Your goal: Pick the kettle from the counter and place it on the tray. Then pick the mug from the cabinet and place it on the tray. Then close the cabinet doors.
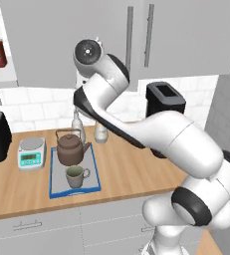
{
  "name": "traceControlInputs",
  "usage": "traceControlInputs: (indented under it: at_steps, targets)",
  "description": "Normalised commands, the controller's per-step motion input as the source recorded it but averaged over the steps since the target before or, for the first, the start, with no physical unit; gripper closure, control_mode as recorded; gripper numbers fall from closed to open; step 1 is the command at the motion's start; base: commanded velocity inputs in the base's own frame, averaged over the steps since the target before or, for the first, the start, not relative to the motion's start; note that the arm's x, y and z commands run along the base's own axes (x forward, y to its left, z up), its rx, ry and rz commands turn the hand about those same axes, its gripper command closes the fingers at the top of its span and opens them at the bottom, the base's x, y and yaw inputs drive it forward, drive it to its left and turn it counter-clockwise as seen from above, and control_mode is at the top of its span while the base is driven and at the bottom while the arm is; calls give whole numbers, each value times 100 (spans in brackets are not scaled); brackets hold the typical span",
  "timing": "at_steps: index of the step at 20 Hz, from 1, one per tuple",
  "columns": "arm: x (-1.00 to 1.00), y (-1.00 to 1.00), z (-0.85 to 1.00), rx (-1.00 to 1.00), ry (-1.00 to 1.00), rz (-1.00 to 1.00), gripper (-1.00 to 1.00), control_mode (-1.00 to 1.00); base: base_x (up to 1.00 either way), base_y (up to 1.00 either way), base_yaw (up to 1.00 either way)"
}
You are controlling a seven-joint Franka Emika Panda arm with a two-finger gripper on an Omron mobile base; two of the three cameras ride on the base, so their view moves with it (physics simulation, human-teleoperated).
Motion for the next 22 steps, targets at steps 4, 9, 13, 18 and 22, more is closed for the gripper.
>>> traceControlInputs:
  at_steps: [4, 9, 13, 18, 22]
  targets:
    - [93, -42, -3, 6, -6, 16, -100, -100, 0, 0, 0]
    - [93, -39, -6, 6, -4, 14, -100, -100, 0, 0, 0]
    - [88, -38, -9, 5, -1, 12, -100, -100, 0, 0, 0]
    - [70, -33, -20, 3, -1, 9, -100, -100, 0, 0, 0]
    - [37, -27, -32, 0, -3, 7, -100, -100, 0, 0, 0]
